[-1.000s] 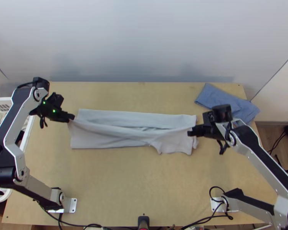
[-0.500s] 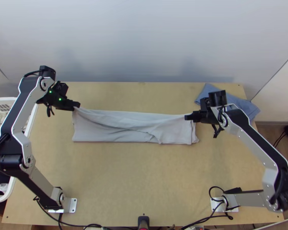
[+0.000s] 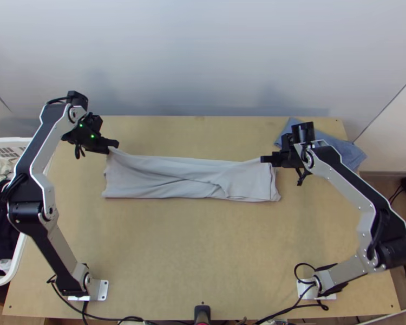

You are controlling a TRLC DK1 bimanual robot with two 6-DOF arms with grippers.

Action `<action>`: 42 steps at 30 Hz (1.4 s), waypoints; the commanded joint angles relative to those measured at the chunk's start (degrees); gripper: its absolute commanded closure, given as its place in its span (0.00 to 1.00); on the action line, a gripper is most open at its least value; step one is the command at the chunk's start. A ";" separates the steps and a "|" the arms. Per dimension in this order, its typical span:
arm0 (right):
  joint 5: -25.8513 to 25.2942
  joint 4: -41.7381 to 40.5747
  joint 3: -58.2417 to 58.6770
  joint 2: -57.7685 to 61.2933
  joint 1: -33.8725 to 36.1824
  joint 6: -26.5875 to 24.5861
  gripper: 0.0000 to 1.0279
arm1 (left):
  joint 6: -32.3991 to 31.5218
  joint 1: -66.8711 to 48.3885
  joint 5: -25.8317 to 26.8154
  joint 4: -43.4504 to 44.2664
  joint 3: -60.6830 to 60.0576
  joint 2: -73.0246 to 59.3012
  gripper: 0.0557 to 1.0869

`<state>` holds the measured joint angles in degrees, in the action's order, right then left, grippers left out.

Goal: Fold the t-shirt

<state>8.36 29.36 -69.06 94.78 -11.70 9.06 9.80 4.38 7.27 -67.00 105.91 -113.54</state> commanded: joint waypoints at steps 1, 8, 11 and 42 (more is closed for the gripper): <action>-0.54 -1.86 -1.17 3.92 0.89 -0.09 0.97 | -1.63 -0.16 -0.50 1.00 1.14 -3.80 0.96; -0.80 -3.09 -2.57 6.29 0.45 0.43 0.97 | -4.97 -0.69 -0.50 4.07 1.06 -5.91 0.96; -1.77 -3.09 -3.10 6.99 0.10 0.43 0.97 | -6.29 -0.78 -0.50 5.65 1.06 -6.96 0.96; -7.57 13.09 1.73 -25.35 0.89 7.55 0.07 | 5.84 13.20 27.71 9.08 -19.60 8.24 0.05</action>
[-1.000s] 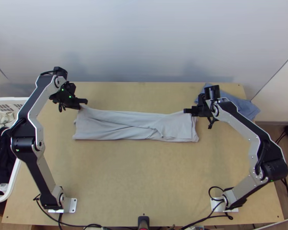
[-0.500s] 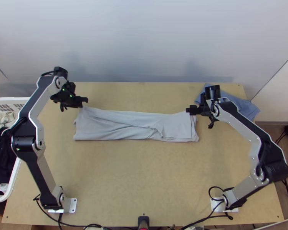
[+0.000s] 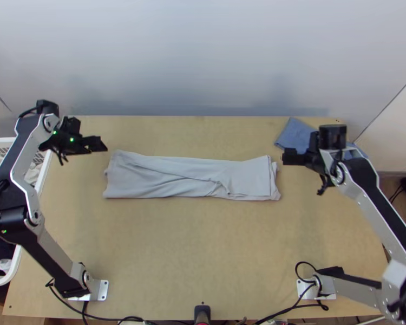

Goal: Fold the t-shirt

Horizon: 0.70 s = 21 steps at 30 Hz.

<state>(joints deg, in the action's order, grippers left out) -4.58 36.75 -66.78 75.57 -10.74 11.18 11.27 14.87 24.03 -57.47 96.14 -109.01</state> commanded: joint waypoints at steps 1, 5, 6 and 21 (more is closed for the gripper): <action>7.57 6.58 -1.51 -6.14 0.02 6.75 0.07 | 4.38 2.70 11.39 1.93 -12.20 4.42 0.05; 20.22 10.80 -7.22 -5.17 3.18 12.90 0.06 | 4.38 2.27 11.74 7.55 -17.65 4.69 0.05; 23.65 11.68 -8.80 -4.82 4.41 14.57 0.06 | 4.55 2.18 11.74 8.69 -18.53 4.42 0.05; 50.19 12.29 -17.24 -4.29 15.66 26.53 0.06 | 4.90 1.12 8.49 19.15 -22.66 0.12 0.05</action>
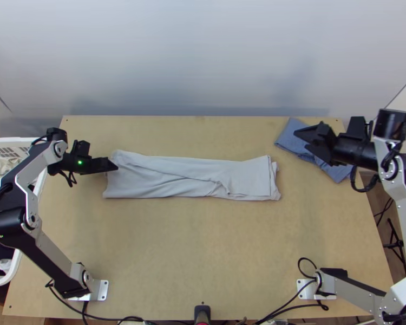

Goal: Fold the t-shirt

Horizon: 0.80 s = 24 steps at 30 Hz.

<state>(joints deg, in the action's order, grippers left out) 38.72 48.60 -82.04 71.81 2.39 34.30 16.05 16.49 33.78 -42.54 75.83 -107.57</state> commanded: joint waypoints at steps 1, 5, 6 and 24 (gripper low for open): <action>7.07 0.44 -1.98 -0.71 2.62 3.40 0.06 | 0.12 -0.76 -1.44 4.31 -2.53 -1.50 0.05; 7.25 0.44 -1.81 -1.15 2.62 3.75 0.06 | 0.21 -2.43 -1.26 4.40 -4.03 -1.94 0.05; 7.25 0.44 -1.81 -1.15 2.62 3.84 0.06 | -0.32 -3.22 -1.08 4.49 -4.29 -1.94 0.05; 7.77 0.44 1.71 -3.17 4.90 2.96 0.06 | -10.08 -4.63 0.41 11.34 -6.22 4.21 0.97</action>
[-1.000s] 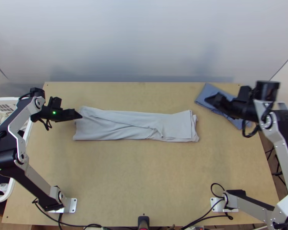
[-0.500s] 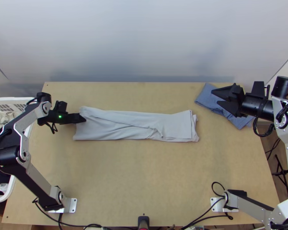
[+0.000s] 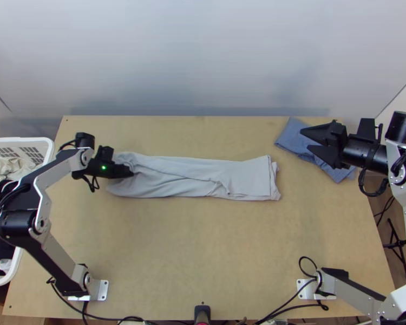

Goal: Fold the t-shirt

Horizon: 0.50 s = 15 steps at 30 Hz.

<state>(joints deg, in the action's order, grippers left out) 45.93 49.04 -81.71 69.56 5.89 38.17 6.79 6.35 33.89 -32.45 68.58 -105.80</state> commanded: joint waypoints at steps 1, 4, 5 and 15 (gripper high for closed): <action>0.74 0.01 1.64 -1.09 1.58 -1.00 0.06 | 0.33 7.98 0.39 -0.16 2.09 2.44 0.97; 0.83 0.01 2.87 -1.44 1.93 -1.79 0.06 | 5.17 16.24 0.39 -6.40 7.10 1.30 0.97; 0.83 0.01 3.23 -1.53 1.93 -2.05 0.06 | 6.84 18.88 0.39 -8.60 8.94 0.68 0.97; 1.00 -1.66 7.88 -1.71 1.84 -2.58 0.06 | 9.12 16.41 -2.25 -26.18 15.97 7.89 0.97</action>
<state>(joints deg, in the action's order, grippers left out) 46.89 48.49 -76.69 68.12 7.68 35.94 16.19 26.30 33.80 -49.58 80.90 -103.70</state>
